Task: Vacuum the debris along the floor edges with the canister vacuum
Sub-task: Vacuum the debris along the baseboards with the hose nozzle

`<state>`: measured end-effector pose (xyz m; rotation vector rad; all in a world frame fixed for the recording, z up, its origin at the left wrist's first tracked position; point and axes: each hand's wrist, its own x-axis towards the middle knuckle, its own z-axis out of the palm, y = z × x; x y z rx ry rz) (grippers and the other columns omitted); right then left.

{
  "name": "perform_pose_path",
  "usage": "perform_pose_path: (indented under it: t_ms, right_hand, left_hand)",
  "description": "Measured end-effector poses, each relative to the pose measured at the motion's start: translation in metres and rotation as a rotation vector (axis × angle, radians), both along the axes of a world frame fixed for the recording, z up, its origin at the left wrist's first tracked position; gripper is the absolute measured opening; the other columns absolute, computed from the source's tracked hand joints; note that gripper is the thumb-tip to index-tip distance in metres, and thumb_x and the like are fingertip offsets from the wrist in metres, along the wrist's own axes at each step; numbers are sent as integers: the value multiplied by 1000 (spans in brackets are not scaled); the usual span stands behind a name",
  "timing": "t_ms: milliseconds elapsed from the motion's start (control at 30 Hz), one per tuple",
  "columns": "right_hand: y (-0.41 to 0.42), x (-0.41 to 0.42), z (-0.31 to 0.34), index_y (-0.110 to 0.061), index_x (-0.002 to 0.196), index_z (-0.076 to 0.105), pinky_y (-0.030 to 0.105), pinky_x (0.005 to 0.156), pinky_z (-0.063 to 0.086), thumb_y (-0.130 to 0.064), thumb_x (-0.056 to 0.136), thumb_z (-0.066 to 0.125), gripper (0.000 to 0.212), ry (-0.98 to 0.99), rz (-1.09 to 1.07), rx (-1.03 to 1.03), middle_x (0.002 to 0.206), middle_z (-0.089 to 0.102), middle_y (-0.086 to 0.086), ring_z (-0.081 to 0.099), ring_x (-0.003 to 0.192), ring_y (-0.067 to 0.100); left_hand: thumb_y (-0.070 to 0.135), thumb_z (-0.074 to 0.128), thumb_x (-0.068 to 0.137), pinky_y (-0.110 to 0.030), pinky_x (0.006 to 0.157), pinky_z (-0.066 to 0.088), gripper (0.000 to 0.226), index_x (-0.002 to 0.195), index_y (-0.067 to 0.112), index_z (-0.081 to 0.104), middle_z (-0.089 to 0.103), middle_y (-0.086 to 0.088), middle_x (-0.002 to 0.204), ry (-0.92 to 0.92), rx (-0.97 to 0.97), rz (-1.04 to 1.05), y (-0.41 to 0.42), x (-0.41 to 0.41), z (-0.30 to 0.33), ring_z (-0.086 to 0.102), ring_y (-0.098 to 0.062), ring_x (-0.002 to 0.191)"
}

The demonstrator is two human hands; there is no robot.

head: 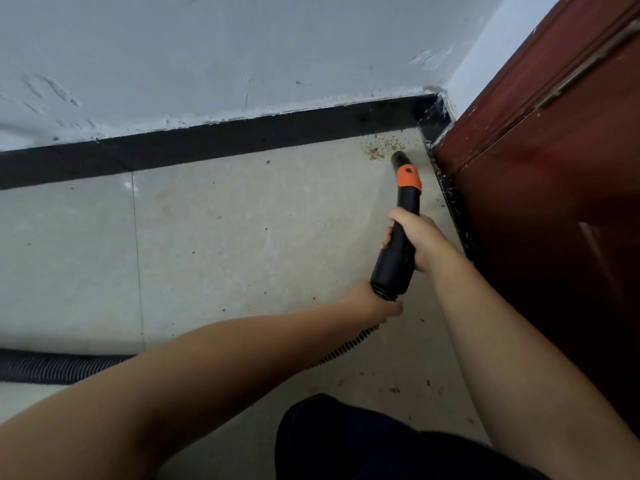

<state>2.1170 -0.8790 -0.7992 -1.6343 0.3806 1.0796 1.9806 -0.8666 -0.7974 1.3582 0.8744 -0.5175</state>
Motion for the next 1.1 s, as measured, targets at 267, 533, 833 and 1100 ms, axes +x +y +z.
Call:
perform_pose_path:
  t_ms: [267,533,833,1100]
  right_hand:
    - [8,-25,1,-9,88,46,27,47,49,-8,84,56,11,-4,170,18,45,53,3,49,37,17]
    - [12,3,-3,-9,87,46,25,45,49,-9,84,57,12,-4,64,20,42,52,3,49,35,16]
    - [3,50,-8,-12,80,41,26,51,46,-11,86,54,15,-42,-41,-17,42,48,1,47,34,15]
    - [12,13,-3,-9,85,46,25,48,48,-7,84,57,11,-21,104,5,44,51,3,49,36,16]
  left_hand:
    - [12,64,82,-22,54,47,18,77,19,49,52,-2,68,28,-42,112,-5,-26,-5,51,-13,57]
    - [11,63,82,-27,62,48,15,91,15,52,52,-2,70,-12,6,78,6,0,-2,51,-15,62]
    - [15,65,80,-22,55,46,16,92,16,54,54,-1,70,-28,4,11,12,44,-2,52,-14,59]
    - [13,63,83,-31,71,50,16,95,16,51,52,-2,70,-6,27,97,-2,12,-6,53,-18,66]
